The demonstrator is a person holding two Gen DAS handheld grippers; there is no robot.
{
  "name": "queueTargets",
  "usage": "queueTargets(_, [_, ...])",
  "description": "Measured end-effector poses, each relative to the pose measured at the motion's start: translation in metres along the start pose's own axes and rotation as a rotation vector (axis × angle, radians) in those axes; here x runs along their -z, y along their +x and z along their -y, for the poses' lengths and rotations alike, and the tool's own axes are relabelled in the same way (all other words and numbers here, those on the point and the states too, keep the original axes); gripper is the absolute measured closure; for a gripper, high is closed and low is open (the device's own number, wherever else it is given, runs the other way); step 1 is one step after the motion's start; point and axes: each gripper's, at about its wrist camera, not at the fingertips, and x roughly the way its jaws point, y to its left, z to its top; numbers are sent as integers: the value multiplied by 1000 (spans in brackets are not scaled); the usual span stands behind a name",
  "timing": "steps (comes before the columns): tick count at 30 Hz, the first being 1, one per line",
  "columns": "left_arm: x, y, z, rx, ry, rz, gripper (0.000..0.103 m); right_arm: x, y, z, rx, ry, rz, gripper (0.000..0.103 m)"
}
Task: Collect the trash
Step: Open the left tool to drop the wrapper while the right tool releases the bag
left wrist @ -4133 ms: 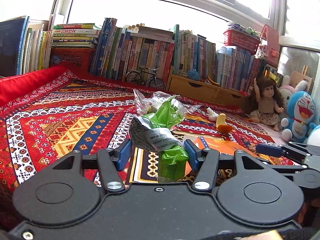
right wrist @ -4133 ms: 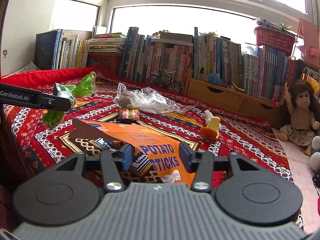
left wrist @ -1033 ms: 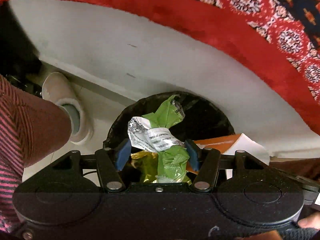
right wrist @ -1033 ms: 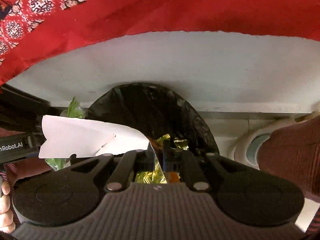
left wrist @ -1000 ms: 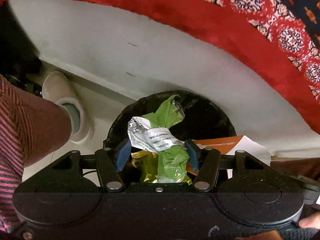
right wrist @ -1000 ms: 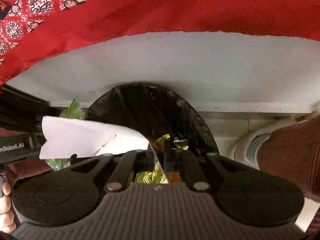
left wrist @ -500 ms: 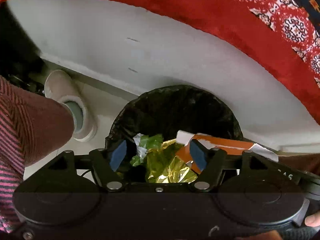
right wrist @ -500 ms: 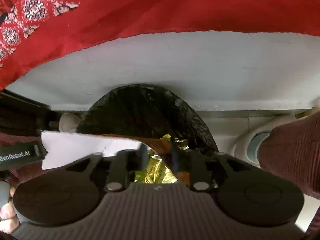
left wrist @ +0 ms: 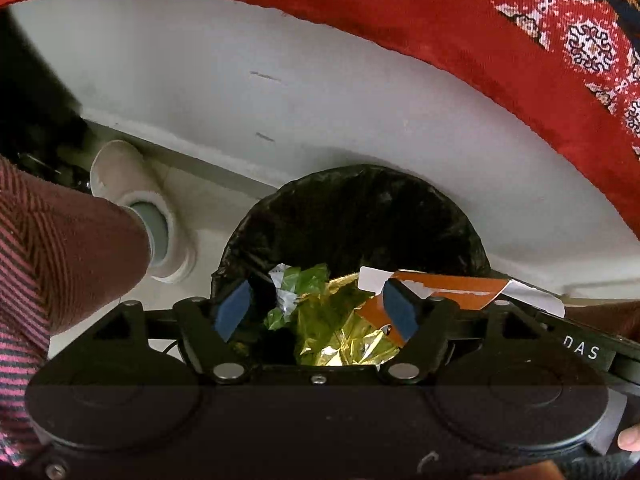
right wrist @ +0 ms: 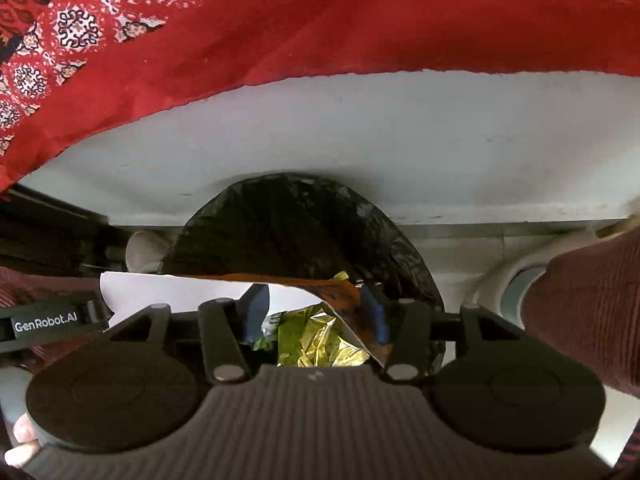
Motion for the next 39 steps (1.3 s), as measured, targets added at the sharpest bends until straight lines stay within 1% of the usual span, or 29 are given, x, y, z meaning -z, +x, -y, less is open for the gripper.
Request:
queueTargets(2, [0, -1, -1, 5, -5, 4, 27, 0, 0, 0, -11, 8, 0, 33])
queueTargets(4, [0, -2, -2, 8, -10, 11, 26, 0, -1, 1, -20, 14, -1, 33])
queueTargets(12, [-1, -7, -5, -1, -33, 30, 25, 0, -2, 2, -83, 40, -5, 25])
queueTargets(18, [-3, -7, -6, -24, -36, 29, 25, -1, -5, 3, -118, 64, -6, 16])
queueTargets(23, [-4, -6, -9, -42, -45, 28, 25, -3, -12, 7, -156, 97, 18, 11])
queueTargets(26, [-4, -6, -11, -46, -50, 30, 25, -4, -15, 11, -180, 129, 28, 11])
queueTargets(30, [-5, -7, -12, -45, -49, 37, 24, -5, -14, 14, -181, 153, 27, 10])
queueTargets(39, [-5, -11, -8, -36, -20, 45, 24, -6, -12, 7, -168, 126, 17, 10])
